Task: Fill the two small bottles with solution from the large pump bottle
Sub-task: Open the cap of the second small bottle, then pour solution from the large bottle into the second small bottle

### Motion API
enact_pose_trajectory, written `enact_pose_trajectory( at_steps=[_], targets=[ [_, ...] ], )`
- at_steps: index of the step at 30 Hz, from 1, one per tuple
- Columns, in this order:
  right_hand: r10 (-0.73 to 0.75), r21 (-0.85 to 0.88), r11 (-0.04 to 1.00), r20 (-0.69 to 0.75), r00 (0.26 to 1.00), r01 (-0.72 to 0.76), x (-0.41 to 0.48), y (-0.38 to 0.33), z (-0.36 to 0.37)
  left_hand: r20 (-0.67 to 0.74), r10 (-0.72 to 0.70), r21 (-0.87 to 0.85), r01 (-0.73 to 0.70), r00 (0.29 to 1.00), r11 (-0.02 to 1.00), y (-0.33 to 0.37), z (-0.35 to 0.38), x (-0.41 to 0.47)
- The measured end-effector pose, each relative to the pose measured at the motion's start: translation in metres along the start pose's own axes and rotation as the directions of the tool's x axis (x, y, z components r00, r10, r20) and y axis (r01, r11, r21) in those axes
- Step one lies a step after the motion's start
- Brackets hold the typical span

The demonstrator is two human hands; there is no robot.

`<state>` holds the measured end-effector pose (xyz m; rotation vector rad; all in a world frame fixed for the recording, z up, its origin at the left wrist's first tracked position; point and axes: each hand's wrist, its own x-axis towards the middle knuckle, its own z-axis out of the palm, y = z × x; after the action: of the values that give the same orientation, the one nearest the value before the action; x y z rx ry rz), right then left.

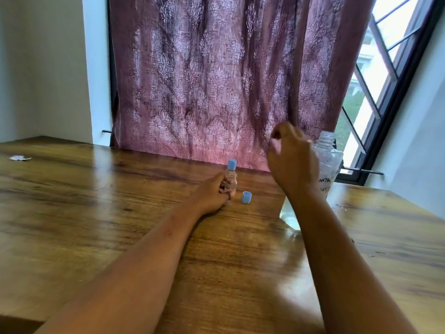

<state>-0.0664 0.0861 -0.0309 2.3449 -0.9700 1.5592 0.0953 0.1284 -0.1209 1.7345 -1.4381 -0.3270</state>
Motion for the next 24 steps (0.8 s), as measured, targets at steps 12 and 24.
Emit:
enact_pose_trajectory(
  at_steps=[12, 24],
  targets=[
    [0.611, 0.431, 0.673, 0.134, 0.780, -0.601, -0.028, 0.065, -0.001, 0.023, 0.093, 0.034, -0.094, 0.995, 0.995, 0.009, 0.013, -0.009],
    [0.264, 0.084, 0.958, 0.108, 0.958, -0.273, -0.034, 0.048, 0.009, -0.033, 0.065, 0.071, -0.062, 0.997, 0.996, 0.005, 0.011, -0.008]
  ],
)
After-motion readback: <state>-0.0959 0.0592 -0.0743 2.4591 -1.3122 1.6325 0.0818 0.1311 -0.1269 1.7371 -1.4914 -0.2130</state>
